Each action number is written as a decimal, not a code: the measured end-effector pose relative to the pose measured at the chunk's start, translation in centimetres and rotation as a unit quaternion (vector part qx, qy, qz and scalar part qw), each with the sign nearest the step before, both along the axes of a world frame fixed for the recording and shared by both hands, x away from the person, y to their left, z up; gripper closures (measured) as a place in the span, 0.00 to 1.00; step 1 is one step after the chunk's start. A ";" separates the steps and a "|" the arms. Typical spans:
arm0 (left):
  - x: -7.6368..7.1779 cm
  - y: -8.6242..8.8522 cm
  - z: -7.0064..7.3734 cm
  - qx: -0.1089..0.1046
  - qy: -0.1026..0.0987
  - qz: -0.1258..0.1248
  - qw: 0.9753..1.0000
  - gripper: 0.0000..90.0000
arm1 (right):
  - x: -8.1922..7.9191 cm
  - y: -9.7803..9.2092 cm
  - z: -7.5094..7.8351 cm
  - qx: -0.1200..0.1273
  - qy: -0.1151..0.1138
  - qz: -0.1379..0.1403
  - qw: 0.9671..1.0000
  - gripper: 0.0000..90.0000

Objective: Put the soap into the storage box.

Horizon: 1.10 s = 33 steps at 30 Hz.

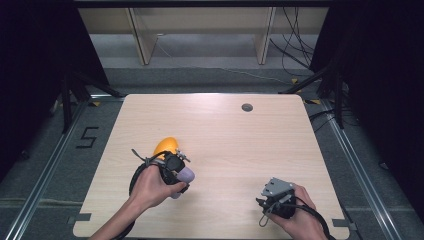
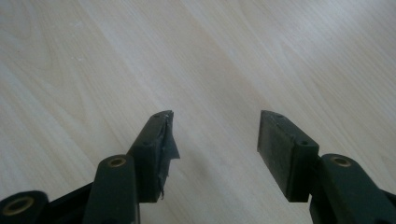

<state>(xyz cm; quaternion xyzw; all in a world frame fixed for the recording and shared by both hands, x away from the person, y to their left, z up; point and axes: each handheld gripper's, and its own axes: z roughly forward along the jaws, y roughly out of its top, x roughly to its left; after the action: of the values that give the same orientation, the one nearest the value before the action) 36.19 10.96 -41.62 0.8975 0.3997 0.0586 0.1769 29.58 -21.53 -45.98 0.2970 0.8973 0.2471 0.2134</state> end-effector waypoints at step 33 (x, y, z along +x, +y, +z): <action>1.6 1.4 0.9 -0.009 -0.014 0.028 0.999 0.54 | 0.1 -0.1 0.0 0.000 -0.007 0.005 1.000 0.51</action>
<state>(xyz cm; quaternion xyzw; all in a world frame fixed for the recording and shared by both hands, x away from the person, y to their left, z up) 37.79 12.34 -40.75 0.8834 0.4228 0.0720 0.1891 29.67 -21.59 -46.00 0.2912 0.8971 0.2503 0.2184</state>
